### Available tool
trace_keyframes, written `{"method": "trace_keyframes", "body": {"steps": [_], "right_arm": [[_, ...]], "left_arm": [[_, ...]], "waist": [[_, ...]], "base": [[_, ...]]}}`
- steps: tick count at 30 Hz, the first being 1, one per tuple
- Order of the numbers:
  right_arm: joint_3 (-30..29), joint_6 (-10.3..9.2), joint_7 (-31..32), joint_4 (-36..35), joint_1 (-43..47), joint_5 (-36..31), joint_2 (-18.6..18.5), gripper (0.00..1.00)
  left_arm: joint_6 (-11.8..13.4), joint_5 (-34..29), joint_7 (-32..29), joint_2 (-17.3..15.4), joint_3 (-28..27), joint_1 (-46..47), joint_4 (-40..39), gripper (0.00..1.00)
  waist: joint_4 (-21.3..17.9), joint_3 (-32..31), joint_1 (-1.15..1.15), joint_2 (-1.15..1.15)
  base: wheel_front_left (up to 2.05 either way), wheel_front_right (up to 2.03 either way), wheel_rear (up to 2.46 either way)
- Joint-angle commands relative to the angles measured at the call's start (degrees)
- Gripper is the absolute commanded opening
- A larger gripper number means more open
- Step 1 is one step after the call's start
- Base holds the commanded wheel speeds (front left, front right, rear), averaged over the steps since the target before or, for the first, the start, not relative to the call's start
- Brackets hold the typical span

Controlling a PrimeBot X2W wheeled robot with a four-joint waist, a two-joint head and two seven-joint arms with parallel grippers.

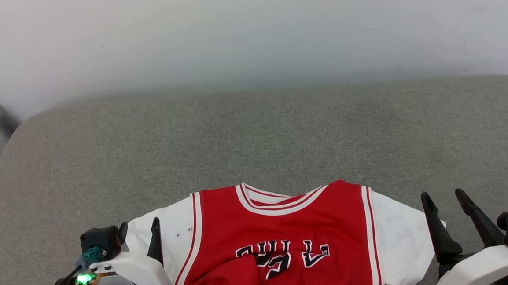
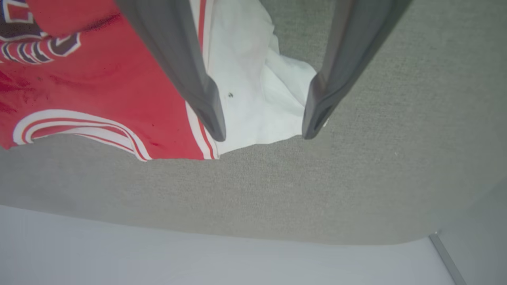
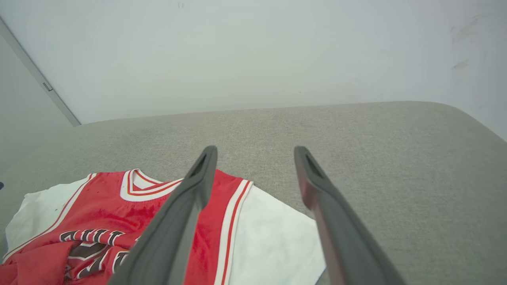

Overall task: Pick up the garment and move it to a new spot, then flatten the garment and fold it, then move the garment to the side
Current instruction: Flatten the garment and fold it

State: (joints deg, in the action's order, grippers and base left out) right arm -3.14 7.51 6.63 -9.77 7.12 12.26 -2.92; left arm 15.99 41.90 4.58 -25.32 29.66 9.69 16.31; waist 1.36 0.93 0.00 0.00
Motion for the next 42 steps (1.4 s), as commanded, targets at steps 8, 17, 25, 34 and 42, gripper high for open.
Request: {"method": "trace_keyframes", "body": {"steps": [8,17,25,34,42], "right_arm": [[-1.45,-0.04,1.28,-1.99,1.48,-1.1,0.07,1.0],[-7.01,-0.04,8.53,-2.45,2.83,1.37,-0.63,1.0],[-14.21,-0.03,31.37,5.86,0.78,6.9,-5.09,1.0],[-13.64,-0.04,43.95,12.78,-8.95,9.63,-7.0,1.0],[-11.2,-0.04,44.88,20.03,-17.11,9.09,-8.21,1.0]], "left_arm": [[1.53,-5.41,8.51,-0.3,-0.19,0.74,-7.32,1.0],[3.31,-7.95,10.22,-0.7,-1.63,-3.03,-14.86,1.0],[4.14,-8.59,10.44,0.58,-1.67,-4.66,-18.14,1.0],[3.2,-9.53,10.6,2.0,-2.06,-1.69,-18.93,1.0],[1.44,-10.41,10.71,3.51,-2.94,0.92,-17.5,1.0]], "waist": [[-1.11,-2.12,0.0,0.0],[-0.63,-2.23,0.0,0.0],[1.75,-0.94,0.0,0.0],[5.16,5.02,0.0,0.0],[6.72,10.34,0.0,0.0]], "base": [[0.0,0.0,0.0],[0.0,0.0,0.0],[0.0,0.0,0.0],[0.0,0.0,0.0],[0.0,0.0,0.0]]}}
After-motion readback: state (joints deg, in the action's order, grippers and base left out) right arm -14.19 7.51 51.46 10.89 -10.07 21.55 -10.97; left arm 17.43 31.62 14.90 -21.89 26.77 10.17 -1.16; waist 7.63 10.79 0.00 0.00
